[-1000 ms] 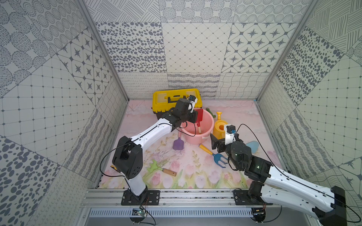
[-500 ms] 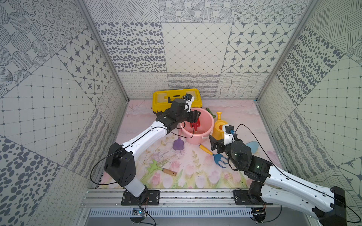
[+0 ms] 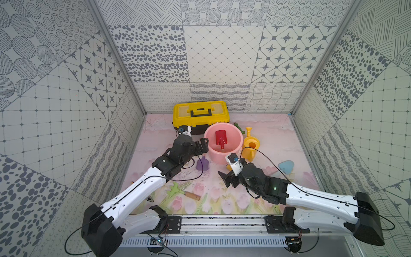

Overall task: Organize the gardening tools
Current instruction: Place the gardening tool in the container, then pick up the gardening tool from the center of the board.

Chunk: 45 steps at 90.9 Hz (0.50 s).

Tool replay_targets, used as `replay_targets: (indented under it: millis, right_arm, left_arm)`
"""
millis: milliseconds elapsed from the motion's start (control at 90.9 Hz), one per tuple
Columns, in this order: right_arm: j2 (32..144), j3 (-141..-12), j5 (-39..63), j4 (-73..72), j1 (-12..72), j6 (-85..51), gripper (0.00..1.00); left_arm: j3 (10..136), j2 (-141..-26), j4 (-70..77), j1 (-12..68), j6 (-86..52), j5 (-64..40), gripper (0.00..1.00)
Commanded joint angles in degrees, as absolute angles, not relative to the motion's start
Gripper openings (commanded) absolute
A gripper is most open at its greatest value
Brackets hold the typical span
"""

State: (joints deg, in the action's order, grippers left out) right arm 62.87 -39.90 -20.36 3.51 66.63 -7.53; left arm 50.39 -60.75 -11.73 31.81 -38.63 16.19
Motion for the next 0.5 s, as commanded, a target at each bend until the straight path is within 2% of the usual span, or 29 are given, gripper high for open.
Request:
replay_targets:
  millis: [0, 242, 484]
  right_arm:
    - [66.7, -43.4, -16.2, -2.1, 69.1, -5.3, 0.91]
    - [82.9, -51.6, -9.6, -2.4, 70.9, -7.9, 0.72]
    - [97.4, -59.1, -6.3, -2.3, 72.5, -10.4, 0.61]
  left_arm:
    - [43.7, -51.9, -22.9, 31.4, -50.7, 31.5, 0.99]
    - [32.8, -40.0, -23.9, 31.4, -53.9, 38.2, 0.99]
    - [28.5, -33.0, -24.9, 31.5, -54.8, 40.6, 1.00]
